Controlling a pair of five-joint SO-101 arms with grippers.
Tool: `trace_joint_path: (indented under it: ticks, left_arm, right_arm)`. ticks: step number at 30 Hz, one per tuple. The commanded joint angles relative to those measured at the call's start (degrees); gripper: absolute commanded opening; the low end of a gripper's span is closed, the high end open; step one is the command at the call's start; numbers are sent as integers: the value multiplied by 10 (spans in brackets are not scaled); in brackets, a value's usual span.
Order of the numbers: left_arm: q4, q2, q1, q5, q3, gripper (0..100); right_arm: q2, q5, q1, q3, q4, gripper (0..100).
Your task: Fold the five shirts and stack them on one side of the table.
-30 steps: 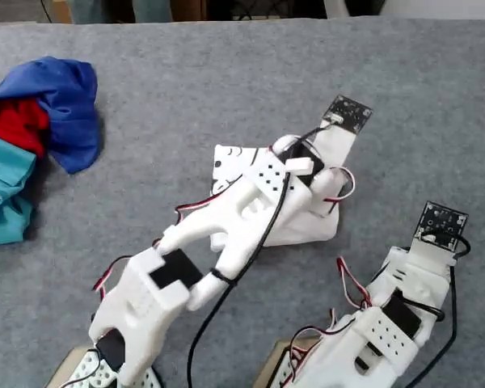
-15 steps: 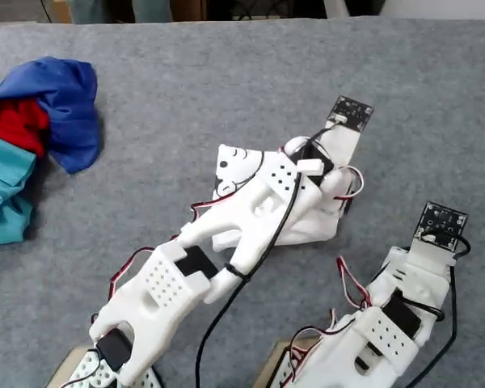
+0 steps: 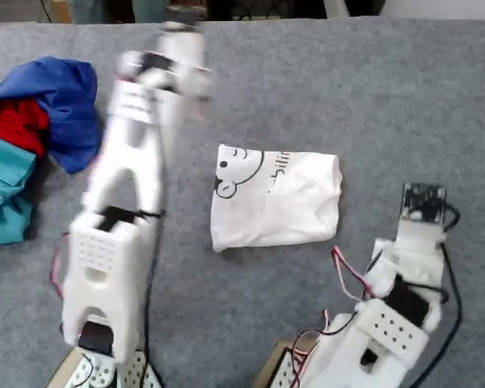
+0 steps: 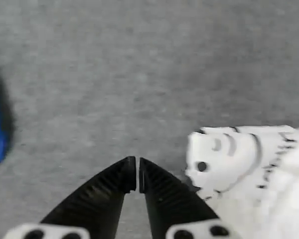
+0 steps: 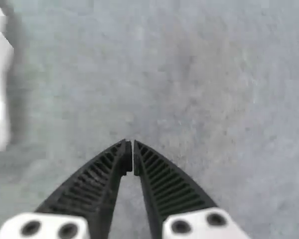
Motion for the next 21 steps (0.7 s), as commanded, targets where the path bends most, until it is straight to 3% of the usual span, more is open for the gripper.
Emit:
trace_joint_path:
  ticks: [1, 5, 9, 14, 21]
  left_arm:
    - [8, -77, -102, -42, 75, 28]
    - [5, -194, -148, -85, 304, 27]
    - [-39, -330, -158, -122, 563, 27]
    - [-182, -460, -153, -152, 827, 27]
    - [-461, -506, -155, -152, 1072, 29]
  right_arm:
    - [5, -16, -112, -204, 91, 13]
    - [93, -16, -280, -299, 135, 13]
    - [216, -14, -372, -379, 135, 13]
    - [370, 33, -452, -474, 130, 14]
    - [590, 14, -464, -606, 131, 14]
